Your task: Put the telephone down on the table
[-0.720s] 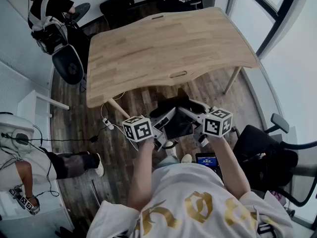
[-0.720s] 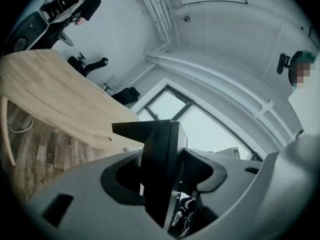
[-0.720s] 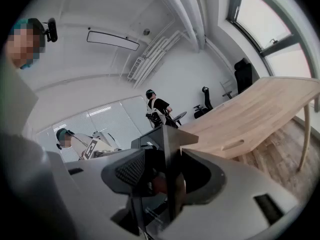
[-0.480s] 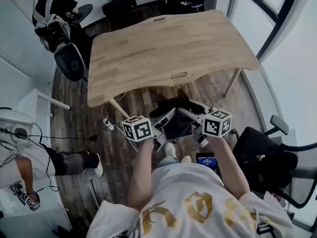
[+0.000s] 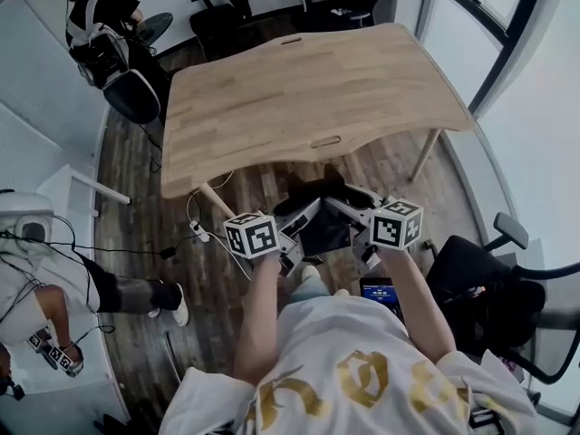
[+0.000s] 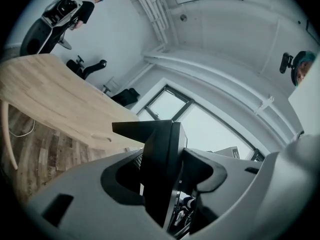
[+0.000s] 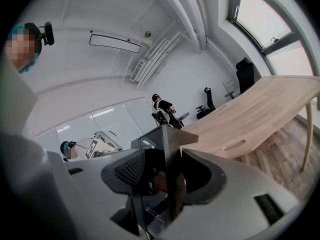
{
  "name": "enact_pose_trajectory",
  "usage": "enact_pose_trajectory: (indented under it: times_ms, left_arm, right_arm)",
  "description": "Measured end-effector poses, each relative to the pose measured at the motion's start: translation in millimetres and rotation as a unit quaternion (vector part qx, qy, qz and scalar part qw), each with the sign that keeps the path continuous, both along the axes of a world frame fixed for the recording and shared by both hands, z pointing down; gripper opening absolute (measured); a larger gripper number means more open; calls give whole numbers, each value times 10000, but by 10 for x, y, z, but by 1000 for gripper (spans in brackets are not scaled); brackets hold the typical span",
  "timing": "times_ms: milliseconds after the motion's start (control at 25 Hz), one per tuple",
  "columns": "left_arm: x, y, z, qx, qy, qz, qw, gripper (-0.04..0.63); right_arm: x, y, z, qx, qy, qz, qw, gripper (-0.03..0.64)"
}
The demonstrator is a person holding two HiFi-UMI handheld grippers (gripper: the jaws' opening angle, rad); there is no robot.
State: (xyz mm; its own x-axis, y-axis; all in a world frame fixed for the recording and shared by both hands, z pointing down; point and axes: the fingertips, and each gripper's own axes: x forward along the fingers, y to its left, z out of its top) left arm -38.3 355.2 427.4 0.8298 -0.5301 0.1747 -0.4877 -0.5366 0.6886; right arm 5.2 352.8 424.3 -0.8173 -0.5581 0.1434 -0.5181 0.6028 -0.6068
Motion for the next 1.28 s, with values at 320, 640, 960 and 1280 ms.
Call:
enact_pose_trajectory:
  times_ms: [320, 640, 960, 1280]
  left_arm:
    - [16, -133, 80, -32, -45, -55, 10000, 235]
    - [72, -765, 261, -108, -119, -18, 9999, 235]
    - [239, -2158, 390, -133, -102, 478, 9987, 233]
    - [59, -3376, 479, -323, -69, 573, 9978, 233]
  right_arm:
    - [17, -143, 89, -39, -63, -56, 10000, 212]
    - [71, -774, 276, -198, -107, -60, 9997, 212]
    - [223, -2136, 408, -363, -53, 225, 9991, 212]
    - [43, -3355, 496, -502, -72, 267, 9984, 212]
